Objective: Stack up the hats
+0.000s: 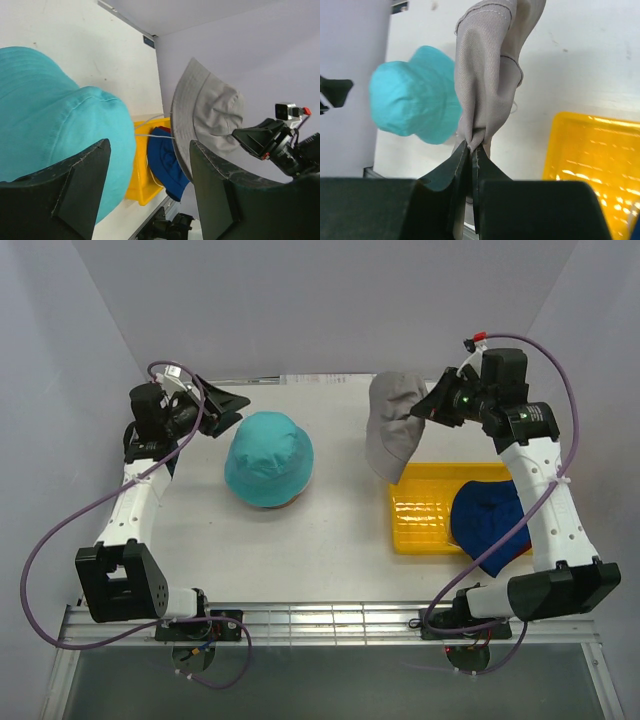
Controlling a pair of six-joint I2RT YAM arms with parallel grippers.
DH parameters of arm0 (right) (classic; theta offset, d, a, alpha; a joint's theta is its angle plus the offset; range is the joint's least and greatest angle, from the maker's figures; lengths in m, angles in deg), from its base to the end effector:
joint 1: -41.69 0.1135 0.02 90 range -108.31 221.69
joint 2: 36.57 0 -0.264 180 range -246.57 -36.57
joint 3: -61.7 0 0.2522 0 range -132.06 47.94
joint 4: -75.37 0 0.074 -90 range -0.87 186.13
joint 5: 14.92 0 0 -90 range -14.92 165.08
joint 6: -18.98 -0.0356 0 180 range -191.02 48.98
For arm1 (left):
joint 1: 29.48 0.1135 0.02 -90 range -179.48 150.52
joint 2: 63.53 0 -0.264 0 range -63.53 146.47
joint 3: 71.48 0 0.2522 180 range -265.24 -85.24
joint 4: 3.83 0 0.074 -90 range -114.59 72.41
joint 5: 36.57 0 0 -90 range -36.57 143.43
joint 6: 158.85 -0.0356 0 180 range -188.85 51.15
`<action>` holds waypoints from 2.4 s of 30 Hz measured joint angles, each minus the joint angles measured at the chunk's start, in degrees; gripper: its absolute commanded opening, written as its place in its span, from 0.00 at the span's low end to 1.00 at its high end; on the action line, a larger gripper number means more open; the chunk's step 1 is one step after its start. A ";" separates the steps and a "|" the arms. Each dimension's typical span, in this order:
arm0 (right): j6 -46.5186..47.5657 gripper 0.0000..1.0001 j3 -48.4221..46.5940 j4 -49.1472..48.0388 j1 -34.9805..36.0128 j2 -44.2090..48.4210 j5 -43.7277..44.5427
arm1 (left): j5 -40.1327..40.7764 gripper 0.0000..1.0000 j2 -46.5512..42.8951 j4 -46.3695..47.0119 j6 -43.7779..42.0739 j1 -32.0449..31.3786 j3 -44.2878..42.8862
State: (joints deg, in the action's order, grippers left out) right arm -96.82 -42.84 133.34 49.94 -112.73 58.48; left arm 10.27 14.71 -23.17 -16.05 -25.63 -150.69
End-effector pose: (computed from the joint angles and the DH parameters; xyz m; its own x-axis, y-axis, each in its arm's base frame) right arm 0.2685 0.0492 0.4363 -0.6068 0.3335 -0.7215 -0.1325 0.8526 0.5055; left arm 0.3142 -0.0033 0.3447 -0.6670 -0.6272 -0.4021 0.1115 0.4495 -0.8863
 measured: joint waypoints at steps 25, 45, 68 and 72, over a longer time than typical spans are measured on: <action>-12.92 0.08 -22.43 -20.90 15.13 -16.63 -14.01 | 3.21 0.77 1.22 20.39 21.99 -13.18 0.02; -13.88 0.08 -26.45 -20.81 19.32 -19.96 -13.35 | 4.83 0.76 4.68 29.35 28.11 -15.45 0.09; -10.12 0.08 -26.45 -19.37 19.61 -19.96 -10.45 | 4.81 0.32 4.63 30.05 28.13 -15.43 1.42; -8.50 0.08 -26.45 -17.05 19.82 -19.96 -9.86 | 4.81 0.26 4.46 30.03 27.67 -15.43 2.12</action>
State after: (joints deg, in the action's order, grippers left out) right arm -105.32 -69.29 116.29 69.76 -132.68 48.62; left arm 15.08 19.17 6.86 11.62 -41.06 -148.57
